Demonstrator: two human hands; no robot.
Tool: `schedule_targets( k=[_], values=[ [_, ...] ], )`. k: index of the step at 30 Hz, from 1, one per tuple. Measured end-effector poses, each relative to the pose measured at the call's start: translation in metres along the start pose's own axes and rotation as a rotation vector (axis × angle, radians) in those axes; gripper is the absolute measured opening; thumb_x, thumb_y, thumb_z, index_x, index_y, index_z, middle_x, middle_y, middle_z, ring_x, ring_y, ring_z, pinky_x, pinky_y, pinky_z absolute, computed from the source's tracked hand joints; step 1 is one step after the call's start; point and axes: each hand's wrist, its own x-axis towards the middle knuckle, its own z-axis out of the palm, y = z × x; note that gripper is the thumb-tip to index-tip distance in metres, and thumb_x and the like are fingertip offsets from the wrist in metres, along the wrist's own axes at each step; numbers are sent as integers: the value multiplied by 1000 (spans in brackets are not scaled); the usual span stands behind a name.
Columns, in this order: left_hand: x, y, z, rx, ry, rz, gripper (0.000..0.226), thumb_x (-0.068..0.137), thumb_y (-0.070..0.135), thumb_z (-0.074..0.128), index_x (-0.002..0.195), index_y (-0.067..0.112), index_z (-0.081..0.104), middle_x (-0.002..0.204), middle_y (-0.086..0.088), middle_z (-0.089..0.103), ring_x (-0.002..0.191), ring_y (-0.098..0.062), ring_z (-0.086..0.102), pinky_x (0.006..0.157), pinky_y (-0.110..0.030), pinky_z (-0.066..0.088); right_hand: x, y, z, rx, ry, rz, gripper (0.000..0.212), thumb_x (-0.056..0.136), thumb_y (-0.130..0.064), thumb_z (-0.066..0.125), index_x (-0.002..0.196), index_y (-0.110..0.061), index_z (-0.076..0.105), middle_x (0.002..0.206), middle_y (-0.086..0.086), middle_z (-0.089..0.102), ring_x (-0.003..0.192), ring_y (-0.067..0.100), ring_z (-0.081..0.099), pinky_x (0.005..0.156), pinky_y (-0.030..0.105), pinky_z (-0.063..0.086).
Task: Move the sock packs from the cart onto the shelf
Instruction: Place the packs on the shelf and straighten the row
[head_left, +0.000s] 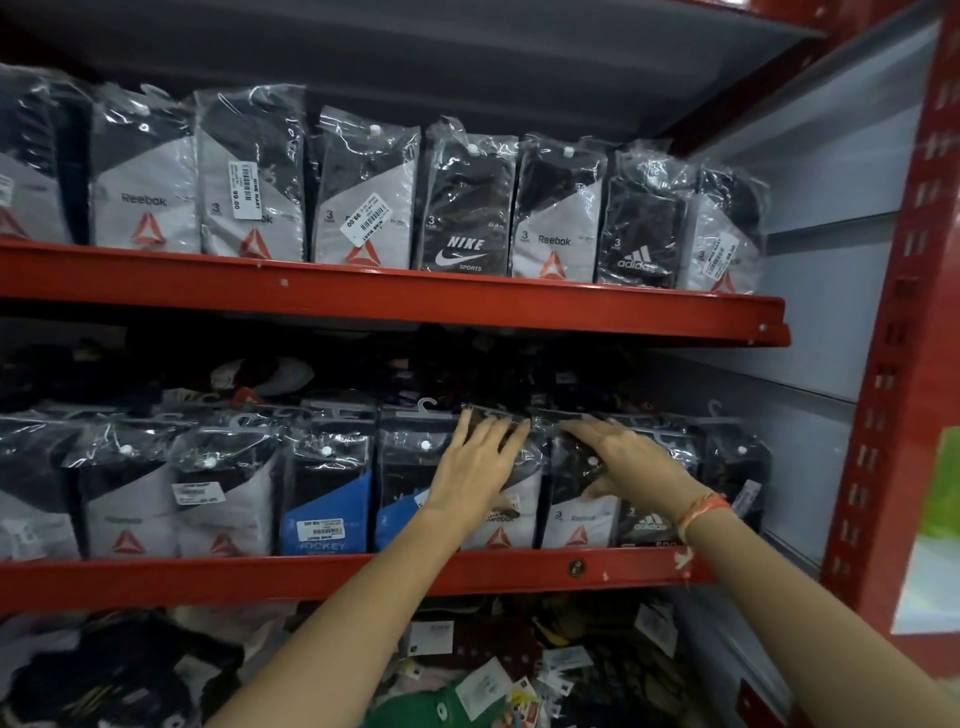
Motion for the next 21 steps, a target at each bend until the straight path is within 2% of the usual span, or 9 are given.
schedule_targets(
  k=[2, 3, 5, 9, 14, 16, 19, 21],
  values=[
    [0, 4, -5, -19, 10, 9, 101, 76, 44, 70, 149, 11, 7, 156, -11, 20, 144, -26, 15, 119, -48, 0, -1, 13, -5, -69, -27, 4, 106, 71, -32, 81, 152, -13, 15, 159, 7, 22, 148, 22, 14, 122, 38, 11],
    [2, 7, -8, -33, 15, 20, 101, 77, 44, 68, 149, 12, 5, 157, -10, 16, 145, -25, 12, 119, -48, -1, -2, 22, -9, -112, -28, 27, 110, 70, -33, 82, 152, -12, 12, 160, 8, 21, 149, 22, 11, 123, 39, 7],
    [5, 14, -9, -57, 24, 57, 102, 77, 47, 66, 149, 14, 2, 159, -9, 11, 146, -25, 9, 119, -48, -3, -8, 40, -13, -162, -51, 108, 110, 70, -30, 82, 152, -10, 11, 158, 11, 24, 147, 26, 17, 122, 39, 14],
    [17, 35, -3, -19, -20, 181, 98, 80, 53, 60, 150, 21, 0, 160, -8, 6, 146, -26, 7, 117, -50, -4, -22, 57, -5, -143, -27, 210, 95, 73, -18, 80, 150, -16, 24, 148, 11, 42, 129, 30, 49, 104, 40, 44],
    [23, 51, 6, 30, -110, 174, 100, 82, 55, 56, 148, 19, -11, 160, -9, -7, 146, -28, -5, 118, -51, -4, -25, 58, 8, -124, 37, 210, 85, 78, -11, 74, 148, -17, 27, 151, 11, 39, 127, 31, 52, 100, 40, 46],
    [22, 49, 7, 36, -113, 176, 101, 83, 56, 55, 148, 19, -13, 159, -8, -9, 146, -28, -6, 117, -51, -4, -26, 57, 7, -116, 32, 204, 86, 80, -8, 72, 150, -16, 22, 154, 12, 34, 133, 29, 45, 105, 39, 43],
    [15, 40, 1, 38, -77, 158, 99, 84, 62, 48, 147, 17, -14, 159, -5, -10, 146, -24, -6, 116, -50, -5, -27, 49, 7, -171, 48, 178, 79, 86, 4, 56, 151, -9, 14, 158, 14, 23, 147, 26, 20, 118, 36, 23],
    [5, 30, -8, 29, -26, 130, 94, 86, 66, 38, 148, 15, -11, 160, -4, -8, 146, -21, -7, 116, -47, -7, -28, 37, 2, -179, 99, 135, 78, 85, 9, 47, 151, -7, 9, 160, 13, 17, 149, 24, 9, 122, 37, 14]
  ],
)
